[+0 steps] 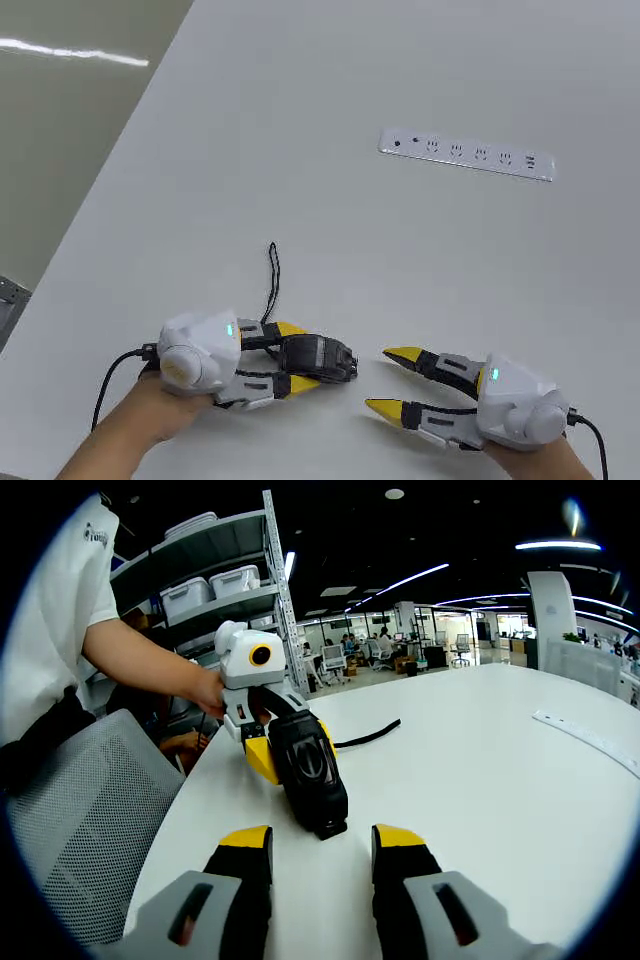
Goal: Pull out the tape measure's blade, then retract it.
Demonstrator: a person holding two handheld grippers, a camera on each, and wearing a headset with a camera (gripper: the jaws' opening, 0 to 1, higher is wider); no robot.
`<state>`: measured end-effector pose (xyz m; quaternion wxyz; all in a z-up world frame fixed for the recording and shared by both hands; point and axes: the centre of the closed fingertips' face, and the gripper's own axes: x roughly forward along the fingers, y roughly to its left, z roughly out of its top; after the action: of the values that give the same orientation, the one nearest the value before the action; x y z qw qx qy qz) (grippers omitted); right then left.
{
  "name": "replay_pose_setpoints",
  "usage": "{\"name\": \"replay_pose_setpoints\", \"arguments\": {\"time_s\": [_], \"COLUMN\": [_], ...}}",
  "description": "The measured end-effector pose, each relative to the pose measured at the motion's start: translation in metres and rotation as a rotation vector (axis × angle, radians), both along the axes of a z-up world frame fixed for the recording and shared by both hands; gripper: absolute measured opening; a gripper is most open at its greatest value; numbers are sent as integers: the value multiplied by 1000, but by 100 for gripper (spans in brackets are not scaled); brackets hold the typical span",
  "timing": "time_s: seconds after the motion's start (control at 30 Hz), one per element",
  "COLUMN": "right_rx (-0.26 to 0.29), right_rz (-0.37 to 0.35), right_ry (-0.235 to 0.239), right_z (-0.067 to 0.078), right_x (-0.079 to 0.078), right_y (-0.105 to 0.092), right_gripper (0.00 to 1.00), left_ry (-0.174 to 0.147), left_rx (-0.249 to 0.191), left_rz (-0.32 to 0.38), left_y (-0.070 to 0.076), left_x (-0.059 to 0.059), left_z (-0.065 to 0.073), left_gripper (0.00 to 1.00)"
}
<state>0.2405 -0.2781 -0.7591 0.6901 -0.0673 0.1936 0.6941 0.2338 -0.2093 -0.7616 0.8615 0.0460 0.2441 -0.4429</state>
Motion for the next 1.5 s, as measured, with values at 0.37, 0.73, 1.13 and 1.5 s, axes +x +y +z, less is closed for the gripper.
{"name": "replay_pose_setpoints", "arguments": {"time_s": [0.37,0.73,1.13,1.5], "right_rx": [-14,-22,-40,-30], "right_rz": [47,96,140,178], "right_ry": [-2,-11,-54,-55], "right_z": [-6,-14,-23,-22], "right_x": [-1,-1,1,1], "right_y": [7,16,21,24], "right_gripper": [37,33,26,24], "left_ry": [4,8,16,18], "left_rx": [3,1,4,7], "left_rz": [-48,-72,-102,-128], "left_y": [-1,-1,-2,-2], "left_x": [-1,-1,-1,-1], "left_z": [-1,-2,-2,-2], "left_gripper": [32,31,31,30]}}
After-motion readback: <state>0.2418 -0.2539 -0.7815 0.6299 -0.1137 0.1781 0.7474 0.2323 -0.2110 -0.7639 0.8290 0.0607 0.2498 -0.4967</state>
